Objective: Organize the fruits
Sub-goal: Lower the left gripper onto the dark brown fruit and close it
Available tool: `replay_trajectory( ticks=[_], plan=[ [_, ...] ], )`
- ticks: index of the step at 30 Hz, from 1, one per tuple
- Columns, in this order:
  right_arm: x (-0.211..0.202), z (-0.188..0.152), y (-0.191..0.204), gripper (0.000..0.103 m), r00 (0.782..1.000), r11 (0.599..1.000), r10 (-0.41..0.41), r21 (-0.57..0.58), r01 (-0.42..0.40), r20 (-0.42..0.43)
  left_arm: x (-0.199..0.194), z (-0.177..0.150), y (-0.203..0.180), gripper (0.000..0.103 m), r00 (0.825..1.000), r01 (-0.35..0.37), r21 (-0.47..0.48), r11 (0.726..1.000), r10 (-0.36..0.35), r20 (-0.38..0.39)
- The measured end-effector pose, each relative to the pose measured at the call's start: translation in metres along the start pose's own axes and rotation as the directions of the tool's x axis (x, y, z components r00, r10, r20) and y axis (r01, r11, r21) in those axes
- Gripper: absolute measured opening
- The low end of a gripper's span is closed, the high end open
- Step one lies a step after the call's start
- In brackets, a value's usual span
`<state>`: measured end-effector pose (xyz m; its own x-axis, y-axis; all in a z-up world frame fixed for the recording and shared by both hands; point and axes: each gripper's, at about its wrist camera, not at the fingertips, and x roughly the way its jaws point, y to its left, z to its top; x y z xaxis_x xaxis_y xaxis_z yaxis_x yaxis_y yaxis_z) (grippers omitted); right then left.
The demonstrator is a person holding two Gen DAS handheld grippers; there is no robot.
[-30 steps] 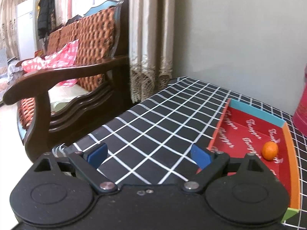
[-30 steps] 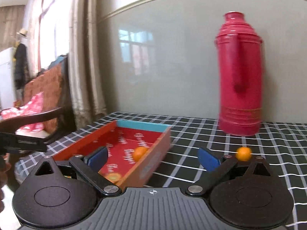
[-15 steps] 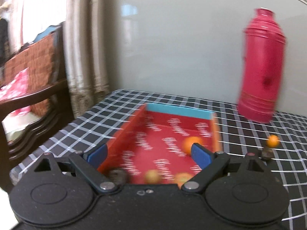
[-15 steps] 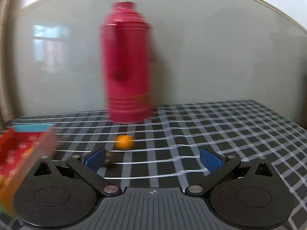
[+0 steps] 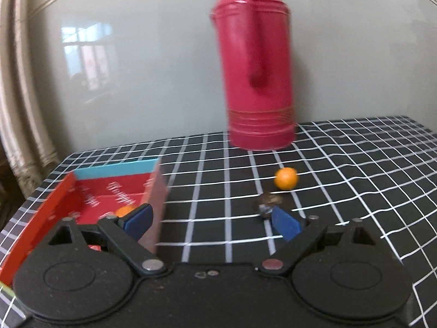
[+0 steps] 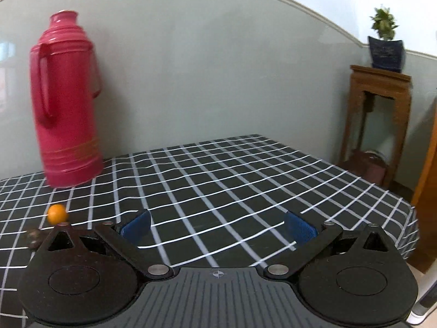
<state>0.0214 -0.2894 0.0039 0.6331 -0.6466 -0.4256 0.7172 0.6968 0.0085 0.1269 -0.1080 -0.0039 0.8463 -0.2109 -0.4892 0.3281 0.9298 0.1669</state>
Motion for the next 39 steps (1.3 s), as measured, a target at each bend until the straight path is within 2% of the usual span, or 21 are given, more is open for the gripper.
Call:
replay_trajectory(
  ticks=[3, 7, 12, 18, 21, 23, 28, 33, 39],
  plan=[
    [-0.003, 0.002, -0.014, 0.103, 0.998, 0.999, -0.054, 0.006, 0.054, 0.041, 0.015, 0.001, -0.018, 0.088, 1.000, 0.013, 0.038, 0.999, -0.013, -0.003],
    [-0.007, 0.005, -0.029, 0.103, 0.980, 0.985, -0.169, 0.010, 0.169, 0.108, 0.033, 0.004, -0.031, 0.087, 1.000, 0.012, 0.042, 0.999, -0.011, -0.011],
    [-0.001, 0.010, -0.043, 0.103, 0.988, 0.991, -0.133, 0.038, 0.131, 0.073, 0.054, 0.008, -0.040, 0.084, 0.999, -0.004, 0.035, 0.999, 0.005, -0.039],
    [0.002, 0.012, -0.048, 0.103, 0.994, 0.996, -0.085, 0.043, 0.083, 0.062, 0.076, 0.009, -0.043, 0.061, 0.992, 0.033, -0.007, 0.999, -0.034, -0.119],
    [0.001, 0.012, -0.050, 0.103, 0.996, 0.997, -0.070, 0.047, 0.068, 0.057, 0.081, 0.008, -0.047, 0.050, 0.990, 0.053, -0.011, 0.999, -0.054, -0.132],
    [0.003, 0.012, -0.050, 0.103, 0.996, 0.997, -0.066, 0.049, 0.064, 0.052, 0.083, 0.007, -0.048, 0.030, 0.987, 0.074, -0.018, 0.997, -0.076, -0.139],
    [0.004, 0.011, -0.050, 0.103, 0.998, 0.997, -0.055, 0.064, 0.053, 0.037, 0.082, 0.007, -0.049, 0.030, 0.989, 0.077, -0.017, 0.997, -0.079, -0.125],
    [0.004, 0.011, -0.047, 0.103, 0.999, 0.997, -0.035, 0.068, 0.033, 0.033, 0.072, 0.008, -0.047, 0.030, 0.996, 0.047, -0.011, 0.999, -0.047, -0.077],
    [0.000, 0.011, -0.039, 0.103, 0.999, 0.998, -0.007, 0.059, 0.005, 0.036, 0.051, 0.010, -0.033, 0.029, 0.999, -0.048, -0.025, 0.999, 0.048, 0.003]
  ],
)
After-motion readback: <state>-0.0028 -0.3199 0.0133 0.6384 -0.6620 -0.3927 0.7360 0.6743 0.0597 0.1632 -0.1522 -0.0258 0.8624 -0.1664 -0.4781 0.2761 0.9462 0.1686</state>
